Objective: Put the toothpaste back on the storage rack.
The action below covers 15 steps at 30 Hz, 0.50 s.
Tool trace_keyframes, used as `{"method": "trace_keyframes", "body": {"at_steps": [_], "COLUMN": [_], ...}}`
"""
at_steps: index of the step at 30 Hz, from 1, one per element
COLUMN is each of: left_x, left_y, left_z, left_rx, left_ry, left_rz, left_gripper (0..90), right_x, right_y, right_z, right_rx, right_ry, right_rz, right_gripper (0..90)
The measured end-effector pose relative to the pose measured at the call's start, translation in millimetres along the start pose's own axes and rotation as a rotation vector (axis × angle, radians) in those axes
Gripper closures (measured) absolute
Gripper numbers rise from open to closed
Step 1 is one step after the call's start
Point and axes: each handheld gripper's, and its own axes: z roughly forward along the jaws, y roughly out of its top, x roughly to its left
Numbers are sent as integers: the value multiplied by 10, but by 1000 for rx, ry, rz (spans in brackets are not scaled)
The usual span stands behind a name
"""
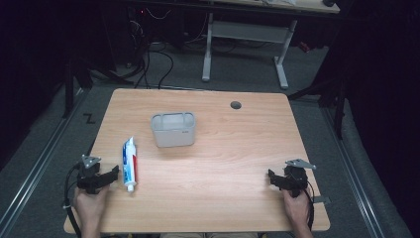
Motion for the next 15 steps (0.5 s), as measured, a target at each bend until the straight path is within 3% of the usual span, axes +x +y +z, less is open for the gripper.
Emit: {"method": "trace_keyframes", "body": {"at_steps": [15], "left_x": [-3], "left_y": [3], "left_z": [1], "left_rx": [5], "left_ry": [-9], "left_rz": [4], "left_gripper": [244], "right_x": [6], "right_y": [2], "right_z": [5], "right_rx": [-1], "right_ry": [2], "right_rz": [-3], "right_gripper": [194]}}
